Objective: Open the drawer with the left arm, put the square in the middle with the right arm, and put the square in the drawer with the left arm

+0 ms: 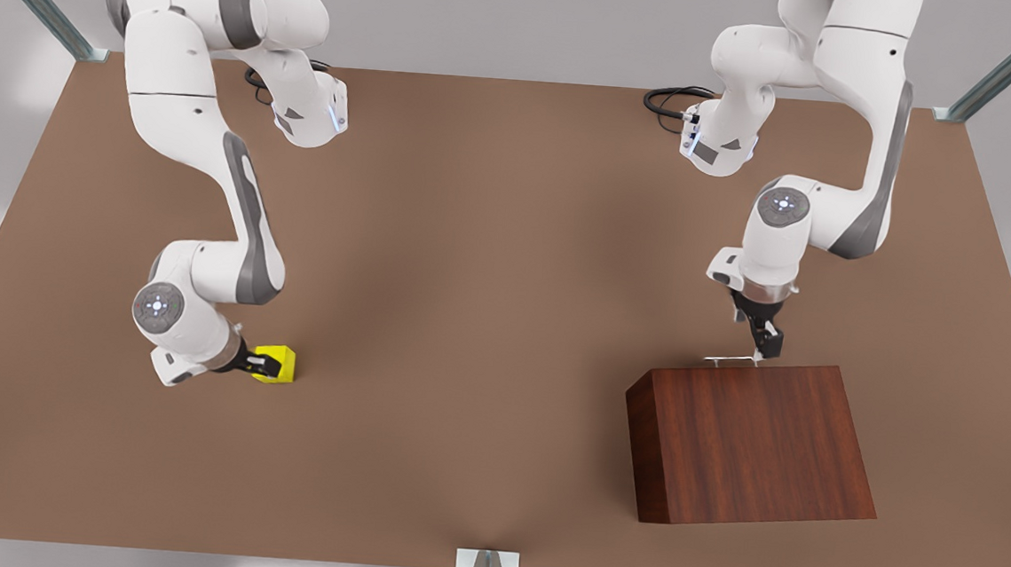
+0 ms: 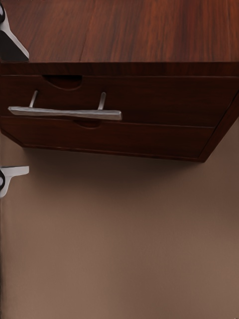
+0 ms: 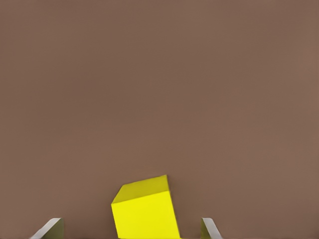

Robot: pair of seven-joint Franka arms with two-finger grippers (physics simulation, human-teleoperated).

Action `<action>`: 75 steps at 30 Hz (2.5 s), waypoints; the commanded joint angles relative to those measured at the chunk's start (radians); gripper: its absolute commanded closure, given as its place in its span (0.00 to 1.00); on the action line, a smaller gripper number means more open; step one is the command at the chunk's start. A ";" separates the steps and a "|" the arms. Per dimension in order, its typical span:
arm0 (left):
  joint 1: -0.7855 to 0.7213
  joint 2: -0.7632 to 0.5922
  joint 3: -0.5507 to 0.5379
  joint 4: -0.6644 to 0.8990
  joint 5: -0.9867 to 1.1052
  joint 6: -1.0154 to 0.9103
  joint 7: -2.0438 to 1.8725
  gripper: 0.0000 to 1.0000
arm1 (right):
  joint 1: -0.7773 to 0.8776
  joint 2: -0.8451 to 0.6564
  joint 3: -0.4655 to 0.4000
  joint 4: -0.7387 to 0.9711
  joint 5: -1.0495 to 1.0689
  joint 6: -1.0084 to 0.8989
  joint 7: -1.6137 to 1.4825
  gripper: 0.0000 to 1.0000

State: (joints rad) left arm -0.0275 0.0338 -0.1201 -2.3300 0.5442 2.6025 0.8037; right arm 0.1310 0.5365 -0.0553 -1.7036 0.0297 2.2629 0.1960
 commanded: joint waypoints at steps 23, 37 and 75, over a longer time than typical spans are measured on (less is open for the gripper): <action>0.009 0.020 -0.061 -0.025 0.039 0.071 0.370 0.12 | 0.018 0.049 0.009 -0.056 -0.004 0.034 -0.136 0.00; 0.011 0.034 -0.056 -0.028 0.040 0.050 0.371 0.15 | 0.010 0.086 0.008 -0.054 -0.002 0.035 -0.198 0.00; 0.011 0.055 -0.003 -0.040 0.056 0.050 0.273 0.21 | 0.217 -0.001 0.008 -0.041 0.095 -0.082 -0.058 0.29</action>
State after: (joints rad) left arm -0.0177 0.0898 -0.1226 -2.3677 0.5992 2.6532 1.1358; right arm 0.3361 0.5449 -0.0472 -1.7456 0.0901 2.2635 0.0358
